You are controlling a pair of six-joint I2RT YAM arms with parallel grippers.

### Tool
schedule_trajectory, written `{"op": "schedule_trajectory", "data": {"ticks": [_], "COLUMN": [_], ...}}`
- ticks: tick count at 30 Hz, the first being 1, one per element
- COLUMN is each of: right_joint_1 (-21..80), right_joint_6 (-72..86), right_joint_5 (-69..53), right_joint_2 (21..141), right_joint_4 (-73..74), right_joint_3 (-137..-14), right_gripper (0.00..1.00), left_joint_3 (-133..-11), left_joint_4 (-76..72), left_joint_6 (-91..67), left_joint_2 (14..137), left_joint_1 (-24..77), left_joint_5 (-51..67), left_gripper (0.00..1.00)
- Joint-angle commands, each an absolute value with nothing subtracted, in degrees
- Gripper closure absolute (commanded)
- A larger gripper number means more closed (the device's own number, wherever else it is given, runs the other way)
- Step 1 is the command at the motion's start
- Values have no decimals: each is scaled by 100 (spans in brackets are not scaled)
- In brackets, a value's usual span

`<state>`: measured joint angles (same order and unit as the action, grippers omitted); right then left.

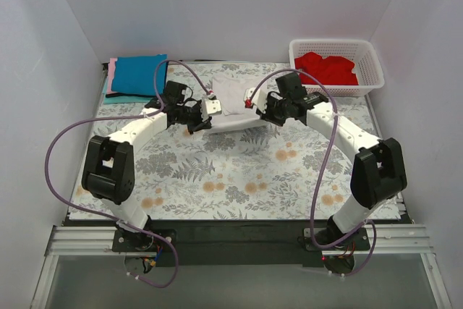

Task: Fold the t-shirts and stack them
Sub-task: Fold the tshirt

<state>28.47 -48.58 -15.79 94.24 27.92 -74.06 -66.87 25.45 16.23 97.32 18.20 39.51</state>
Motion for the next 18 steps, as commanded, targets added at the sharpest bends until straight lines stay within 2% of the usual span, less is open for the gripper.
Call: {"op": "schedule_trajectory", "data": {"ticks": [1, 8, 13, 18], "right_joint_1": [2821, 3057, 3515, 3744], "right_joint_6": [-5010, -5247, -5177, -4983], "right_joint_5": [-1714, -2003, -2311, -2847], "right_joint_2": [9132, 8554, 7718, 7611], "right_joint_4": [3558, 4725, 5457, 6230], "right_joint_3": [-7813, -7446, -6856, -7363], "right_gripper": [99, 99, 99, 99], "left_joint_3": [-7013, -6733, -6048, -5862], "left_joint_4": [3154, 4165, 5410, 5924], "left_joint_6": [1521, 1854, 2030, 1548], "left_joint_2": [9326, 8483, 7279, 6548], "left_joint_1": [1819, 1933, 2153, 2162], "left_joint_5": [4104, 4421, 4789, 4878], "left_gripper": [100, 100, 100, 100]}}
